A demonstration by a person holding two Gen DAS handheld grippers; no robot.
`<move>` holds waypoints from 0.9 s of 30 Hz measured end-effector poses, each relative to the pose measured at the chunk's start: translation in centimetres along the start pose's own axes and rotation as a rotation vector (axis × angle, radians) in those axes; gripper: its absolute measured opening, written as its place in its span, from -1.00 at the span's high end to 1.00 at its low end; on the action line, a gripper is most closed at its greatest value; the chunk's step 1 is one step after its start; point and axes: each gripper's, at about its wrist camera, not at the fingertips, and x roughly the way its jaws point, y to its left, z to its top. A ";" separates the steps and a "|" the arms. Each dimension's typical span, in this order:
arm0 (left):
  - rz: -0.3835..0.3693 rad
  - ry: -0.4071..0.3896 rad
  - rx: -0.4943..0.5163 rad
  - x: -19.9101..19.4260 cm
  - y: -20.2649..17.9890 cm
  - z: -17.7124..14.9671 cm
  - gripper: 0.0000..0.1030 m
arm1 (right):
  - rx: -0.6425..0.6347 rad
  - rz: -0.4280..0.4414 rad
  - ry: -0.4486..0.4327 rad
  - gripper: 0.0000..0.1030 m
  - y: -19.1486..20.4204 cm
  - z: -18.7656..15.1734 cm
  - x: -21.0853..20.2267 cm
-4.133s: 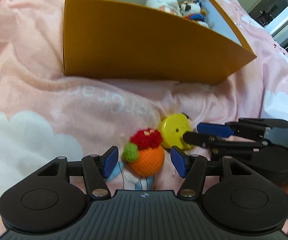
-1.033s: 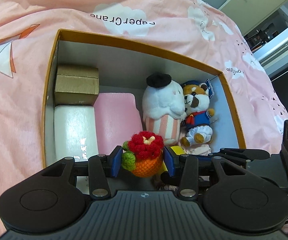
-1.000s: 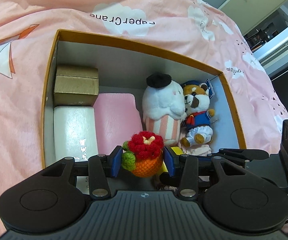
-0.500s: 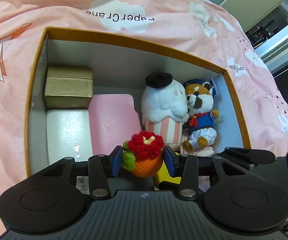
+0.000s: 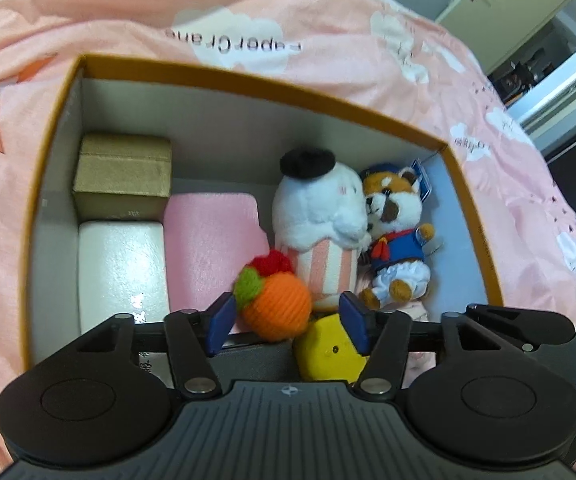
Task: Organize objects
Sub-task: 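Lower both items into the orange box and open both tools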
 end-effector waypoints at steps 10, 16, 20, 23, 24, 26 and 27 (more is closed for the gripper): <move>0.067 -0.242 0.056 -6.2 -2.3 -2.5 -0.42 | -0.050 -0.031 -0.156 -0.30 1.8 -1.1 -4.6; 0.175 -0.458 0.146 -9.9 -4.9 -5.5 -0.65 | -0.110 -0.106 -0.317 -0.42 3.7 -2.8 -8.5; 0.235 -0.532 0.182 -11.5 -6.0 -7.0 -0.72 | -0.110 -0.159 -0.391 -0.52 4.6 -4.1 -10.3; 0.267 -0.557 0.192 -12.0 -6.4 -7.9 -0.73 | -0.089 -0.202 -0.438 -0.53 5.0 -5.1 -11.0; 0.273 -0.562 0.193 -12.2 -6.4 -8.3 -0.73 | -0.076 -0.208 -0.451 -0.53 5.1 -5.4 -11.1; 0.286 -0.566 0.195 -12.3 -6.4 -9.1 -0.73 | -0.043 -0.210 -0.476 -0.56 5.2 -6.1 -11.4; 0.299 -0.562 0.196 -12.3 -6.3 -9.5 -0.73 | -0.026 -0.211 -0.490 -0.57 5.3 -6.4 -11.5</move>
